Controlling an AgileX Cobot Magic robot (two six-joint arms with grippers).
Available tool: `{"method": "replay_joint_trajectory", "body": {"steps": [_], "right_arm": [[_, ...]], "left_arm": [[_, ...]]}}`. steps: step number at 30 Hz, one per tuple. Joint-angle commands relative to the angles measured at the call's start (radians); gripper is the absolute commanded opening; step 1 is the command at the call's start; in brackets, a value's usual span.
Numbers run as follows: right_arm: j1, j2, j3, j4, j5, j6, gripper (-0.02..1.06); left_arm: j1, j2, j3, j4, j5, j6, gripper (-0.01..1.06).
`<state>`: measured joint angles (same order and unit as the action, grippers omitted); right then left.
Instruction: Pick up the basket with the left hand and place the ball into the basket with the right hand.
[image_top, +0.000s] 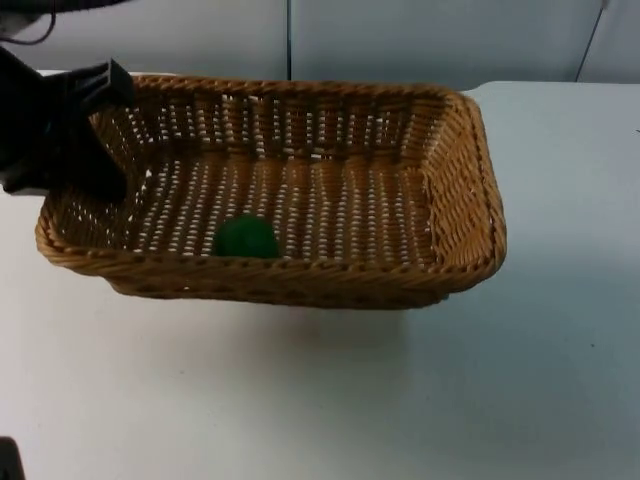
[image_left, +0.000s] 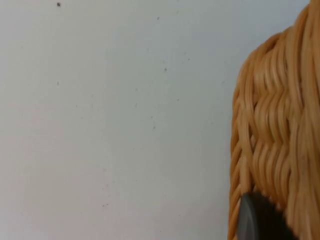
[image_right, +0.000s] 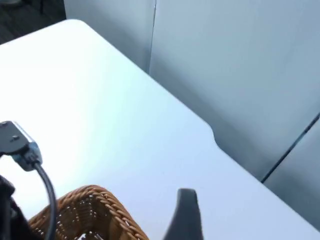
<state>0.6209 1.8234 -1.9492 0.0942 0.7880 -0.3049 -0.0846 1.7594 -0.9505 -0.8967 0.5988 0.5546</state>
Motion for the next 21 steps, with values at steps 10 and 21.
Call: {"method": "replay_joint_trajectory", "body": {"steps": [10, 21], "right_arm": [[-0.004, -0.011, -0.007, -0.012, 0.030, 0.022, 0.66], [-0.004, -0.011, -0.007, -0.012, 0.030, 0.022, 0.66]], "left_arm": [[0.002, 0.194, -0.026, -0.039, -0.049, 0.049, 0.03], [0.002, 0.230, -0.129, -0.034, 0.047, 0.063, 0.84]]}}
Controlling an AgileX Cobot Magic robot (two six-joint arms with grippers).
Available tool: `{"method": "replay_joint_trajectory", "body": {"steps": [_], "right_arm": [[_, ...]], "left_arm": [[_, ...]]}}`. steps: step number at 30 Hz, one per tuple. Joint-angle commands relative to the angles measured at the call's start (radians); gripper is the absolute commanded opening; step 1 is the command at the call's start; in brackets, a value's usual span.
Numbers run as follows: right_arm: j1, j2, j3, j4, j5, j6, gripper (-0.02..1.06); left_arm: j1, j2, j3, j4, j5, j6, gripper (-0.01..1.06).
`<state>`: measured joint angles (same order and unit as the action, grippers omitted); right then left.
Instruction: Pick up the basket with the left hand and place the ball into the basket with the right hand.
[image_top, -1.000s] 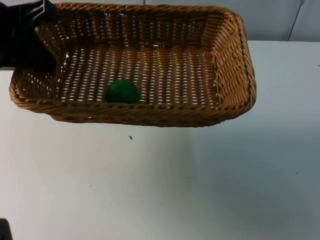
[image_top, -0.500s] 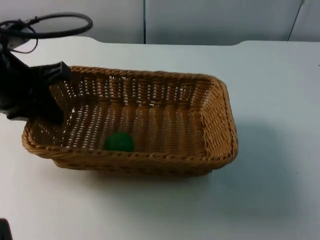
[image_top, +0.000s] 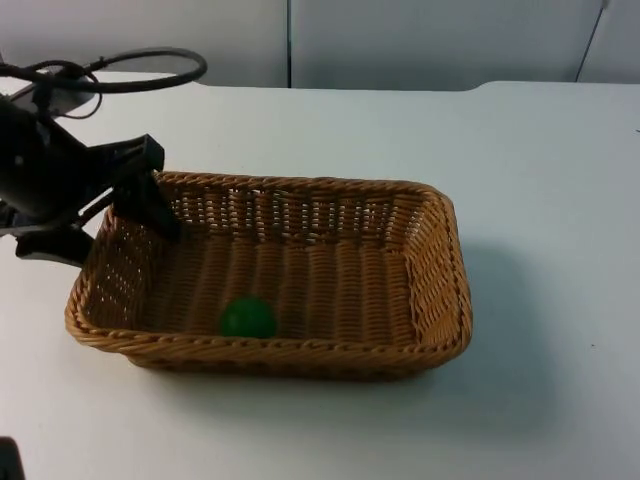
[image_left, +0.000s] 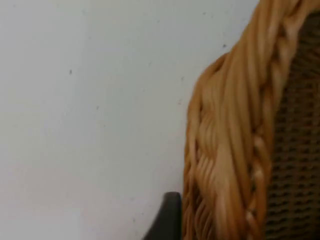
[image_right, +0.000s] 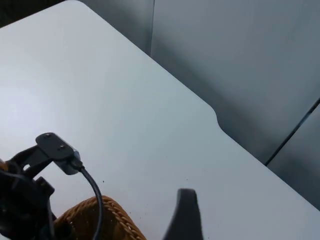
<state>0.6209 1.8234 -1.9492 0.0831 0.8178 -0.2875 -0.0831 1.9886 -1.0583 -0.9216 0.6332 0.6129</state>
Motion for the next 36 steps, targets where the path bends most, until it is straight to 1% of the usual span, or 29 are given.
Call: {"method": "replay_joint_trajectory", "body": {"steps": [1, 3, 5, 6, 7, 8, 9, 10, 11, 13, 15, 16, 18, 19, 20, 21, 23, 24, 25, 27, 28, 29, 30, 31, 33, 34, 35, 36], "right_arm": [[-0.004, -0.011, -0.007, -0.001, 0.000, 0.005, 0.66], [-0.004, -0.011, -0.007, -0.001, -0.003, 0.005, 0.66], [-0.004, -0.011, -0.007, -0.003, -0.008, 0.005, 0.66], [-0.004, -0.011, -0.007, -0.003, -0.008, 0.005, 0.66], [-0.004, -0.011, -0.007, -0.003, -0.010, 0.005, 0.66], [-0.004, -0.011, -0.007, -0.003, -0.011, 0.005, 0.66], [-0.004, -0.011, -0.007, -0.003, -0.014, 0.005, 0.66], [-0.004, -0.011, -0.007, -0.003, -0.016, 0.005, 0.66], [-0.004, -0.011, -0.007, -0.003, -0.016, 0.005, 0.66], [-0.004, -0.011, -0.007, -0.003, -0.016, 0.005, 0.66], [-0.004, -0.011, -0.007, -0.003, -0.016, 0.007, 0.65], [-0.004, -0.011, -0.007, -0.003, -0.016, 0.007, 0.65], [-0.004, -0.013, -0.007, -0.010, -0.016, 0.021, 0.62], [-0.004, -0.018, -0.007, -0.017, -0.016, 0.028, 0.60], [-0.004, -0.018, -0.007, -0.017, -0.016, 0.028, 0.60], [-0.004, -0.029, -0.007, -0.037, -0.016, 0.042, 0.57], [-0.004, -0.048, -0.007, -0.069, -0.009, 0.074, 0.47], [-0.004, -0.062, -0.007, -0.083, -0.004, 0.087, 0.40], [-0.004, -0.062, -0.007, -0.083, -0.004, 0.087, 0.40], [-0.004, -0.090, -0.007, -0.109, 0.011, 0.096, 0.21], [-0.004, -0.105, -0.007, -0.115, 0.021, 0.090, 0.12], [-0.004, -0.105, -0.007, -0.115, 0.021, 0.090, 0.12], [-0.004, -0.130, -0.007, -0.117, 0.036, 0.079, 0.00], [-0.004, -0.135, -0.007, -0.122, 0.041, 0.079, 0.00], [-0.004, -0.173, -0.007, -0.157, 0.055, 0.079, 0.00], [-0.004, -0.185, -0.007, -0.162, 0.057, 0.079, 0.00], [-0.004, -0.185, -0.007, -0.162, 0.057, 0.079, 0.00], [-0.004, -0.197, -0.007, -0.164, 0.062, 0.079, 0.00]], "left_arm": [[0.001, 0.001, -0.021, -0.010, 0.013, 0.005, 0.84], [0.001, 0.001, -0.037, 0.025, 0.028, 0.003, 0.84], [0.001, 0.001, -0.069, 0.102, 0.052, -0.042, 0.84], [0.001, 0.001, -0.069, 0.102, 0.052, -0.042, 0.84], [0.003, -0.001, -0.085, 0.165, 0.066, -0.083, 0.82], [0.004, -0.008, -0.113, 0.249, 0.091, -0.139, 0.79], [0.009, -0.016, -0.128, 0.302, 0.107, -0.179, 0.76], [0.011, -0.023, -0.140, 0.343, 0.122, -0.208, 0.71], [0.011, -0.023, -0.140, 0.343, 0.122, -0.208, 0.71], [0.020, -0.050, -0.162, 0.404, 0.159, -0.242, 0.59], [0.031, -0.085, -0.171, 0.462, 0.185, -0.257, 0.40], [0.031, -0.085, -0.171, 0.462, 0.185, -0.257, 0.40], [0.031, -0.141, -0.174, 0.503, 0.209, -0.258, 0.18], [0.031, -0.171, -0.174, 0.535, 0.211, -0.258, 0.04], [0.031, -0.171, -0.174, 0.535, 0.211, -0.258, 0.04], [0.031, -0.232, -0.174, 0.558, 0.211, -0.254, 0.00], [0.031, -0.321, -0.174, 0.560, 0.209, -0.254, 0.00], [0.031, -0.375, -0.172, 0.562, 0.207, -0.256, 0.00], [0.031, -0.375, -0.172, 0.562, 0.207, -0.256, 0.00], [0.031, -0.489, -0.156, 0.558, 0.200, -0.256, 0.00], [0.031, -0.571, -0.121, 0.558, 0.179, -0.256, 0.00], [0.031, -0.571, -0.121, 0.558, 0.179, -0.256, 0.00], [0.031, -0.636, -0.084, 0.565, 0.163, -0.256, 0.00], [0.031, -0.668, -0.062, 0.569, 0.153, -0.256, 0.00], [0.031, -0.824, 0.066, 0.565, 0.117, -0.256, 0.00], [0.031, -0.894, 0.126, 0.561, 0.114, -0.256, 0.00], [0.031, -0.894, 0.126, 0.561, 0.114, -0.256, 0.00], [0.031, -0.954, 0.175, 0.561, 0.117, -0.256, 0.00]]}}
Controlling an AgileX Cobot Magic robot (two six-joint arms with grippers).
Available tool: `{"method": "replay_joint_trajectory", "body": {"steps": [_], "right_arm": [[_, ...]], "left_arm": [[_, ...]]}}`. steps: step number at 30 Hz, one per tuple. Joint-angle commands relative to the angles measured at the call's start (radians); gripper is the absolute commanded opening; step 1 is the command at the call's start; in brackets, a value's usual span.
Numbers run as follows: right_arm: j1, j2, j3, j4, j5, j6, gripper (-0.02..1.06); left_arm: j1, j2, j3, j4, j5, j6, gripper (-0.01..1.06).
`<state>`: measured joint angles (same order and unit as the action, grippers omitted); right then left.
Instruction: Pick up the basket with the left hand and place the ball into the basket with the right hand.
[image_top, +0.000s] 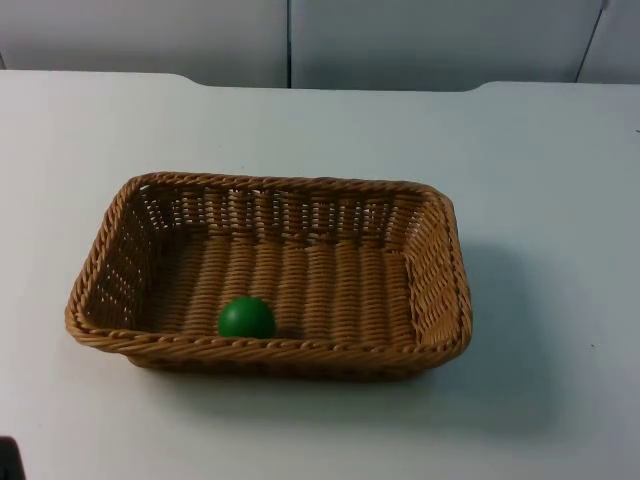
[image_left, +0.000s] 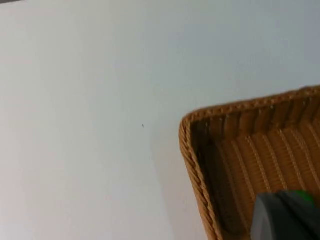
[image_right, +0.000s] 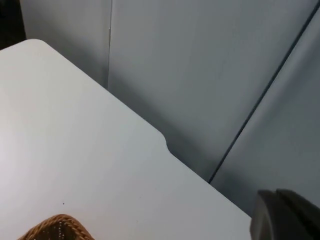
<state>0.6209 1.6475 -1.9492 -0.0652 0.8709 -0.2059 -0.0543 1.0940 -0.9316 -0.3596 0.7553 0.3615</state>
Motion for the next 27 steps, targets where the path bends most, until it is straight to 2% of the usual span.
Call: {"method": "replay_joint_trajectory", "body": {"steps": [1, 3, 4, 7, 13, 19, 23, 27], "right_arm": [[-0.004, -0.033, -0.007, -0.020, 0.018, -0.003, 0.00], [-0.004, -0.053, -0.007, -0.024, 0.031, -0.003, 0.00], [-0.004, -0.053, -0.007, -0.024, 0.031, -0.003, 0.00], [-0.004, -0.073, -0.007, -0.035, 0.054, -0.003, 0.00], [-0.004, -0.077, -0.007, -0.035, 0.080, 0.006, 0.00], [-0.002, -0.077, -0.007, -0.035, 0.093, 0.015, 0.00], [-0.002, -0.077, -0.007, -0.035, 0.119, 0.015, 0.00], [-0.002, -0.077, -0.007, -0.057, 0.138, 0.015, 0.00]], "left_arm": [[0.002, -0.135, 0.107, -0.001, 0.006, -0.005, 0.00], [0.002, -0.297, 0.212, -0.001, 0.049, -0.005, 0.00], [0.002, -0.297, 0.212, -0.001, 0.049, -0.005, 0.00], [0.002, -0.583, 0.309, 0.001, 0.155, -0.011, 0.00], [0.002, -0.899, 0.313, 0.012, 0.238, -0.091, 0.00], [0.002, -1.052, 0.316, 0.056, 0.325, -0.115, 0.00], [0.002, -1.094, 0.316, 0.216, 0.419, -0.186, 0.00], [0.002, -1.094, 0.352, 0.253, 0.396, -0.186, 0.00]]}}
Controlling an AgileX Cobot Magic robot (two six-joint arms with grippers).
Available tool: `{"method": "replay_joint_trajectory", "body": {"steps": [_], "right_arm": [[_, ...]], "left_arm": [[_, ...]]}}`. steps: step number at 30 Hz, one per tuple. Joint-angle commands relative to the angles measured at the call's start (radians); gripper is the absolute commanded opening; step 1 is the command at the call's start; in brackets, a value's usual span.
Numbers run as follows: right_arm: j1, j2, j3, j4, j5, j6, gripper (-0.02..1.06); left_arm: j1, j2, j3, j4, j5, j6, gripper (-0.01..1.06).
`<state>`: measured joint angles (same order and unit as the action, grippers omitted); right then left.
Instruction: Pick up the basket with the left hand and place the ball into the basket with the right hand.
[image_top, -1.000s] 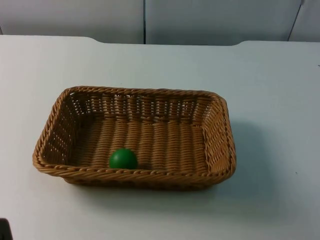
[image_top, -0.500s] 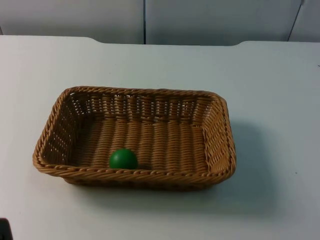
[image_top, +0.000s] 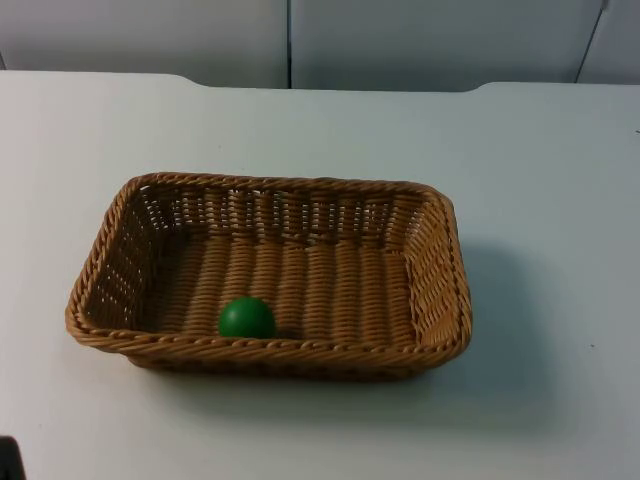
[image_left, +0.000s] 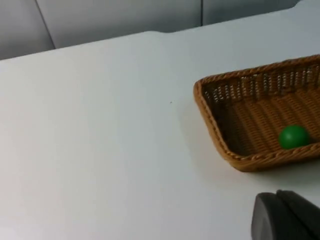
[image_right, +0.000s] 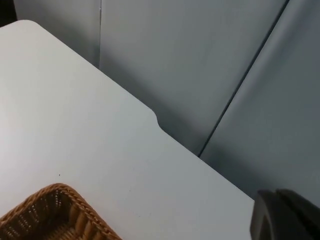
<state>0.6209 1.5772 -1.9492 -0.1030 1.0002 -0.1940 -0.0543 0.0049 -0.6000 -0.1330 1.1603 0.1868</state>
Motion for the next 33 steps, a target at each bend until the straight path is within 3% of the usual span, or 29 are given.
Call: {"method": "replay_joint_trajectory", "body": {"steps": [1, 3, 5, 7, 10, 16, 20, 28, 31, 33], "right_arm": [[-0.002, -0.007, -0.007, -0.019, 0.009, 0.003, 0.00], [-0.002, -0.007, -0.007, -0.062, 0.022, 0.007, 0.00], [-0.002, -0.007, -0.007, -0.168, 0.050, 0.038, 0.00], [-0.002, -0.007, -0.007, -0.194, 0.057, 0.044, 0.00], [-0.002, -0.007, -0.007, -0.362, 0.106, 0.091, 0.00], [-0.003, -0.007, -0.007, -0.487, 0.132, 0.103, 0.00], [-0.003, -0.007, -0.007, -0.626, 0.181, 0.169, 0.00], [-0.003, -0.007, -0.007, -0.653, 0.221, 0.194, 0.00], [-0.003, -0.007, -0.007, -0.615, 0.221, 0.194, 0.00], [-0.003, -0.007, -0.007, -0.491, 0.221, 0.183, 0.00]], "left_arm": [[0.002, -0.005, 0.020, 0.026, -0.009, -0.011, 0.00], [0.002, -0.005, 0.059, 0.031, -0.019, -0.011, 0.00], [0.002, -0.005, 0.055, 0.031, -0.036, -0.011, 0.00], [0.002, -0.005, 0.055, 0.035, -0.036, -0.011, 0.00], [0.002, -0.005, 0.055, 0.051, -0.038, -0.011, 0.00], [0.002, -0.005, 0.055, 0.041, -0.040, -0.011, 0.00], [0.002, -0.005, 0.055, 0.041, -0.040, -0.011, 0.00], [0.002, -0.005, 0.055, 0.043, -0.040, -0.011, 0.00], [0.002, -0.005, 0.055, 0.043, -0.040, -0.011, 0.00], [0.002, -0.005, 0.055, 0.043, -0.040, -0.011, 0.00]]}}
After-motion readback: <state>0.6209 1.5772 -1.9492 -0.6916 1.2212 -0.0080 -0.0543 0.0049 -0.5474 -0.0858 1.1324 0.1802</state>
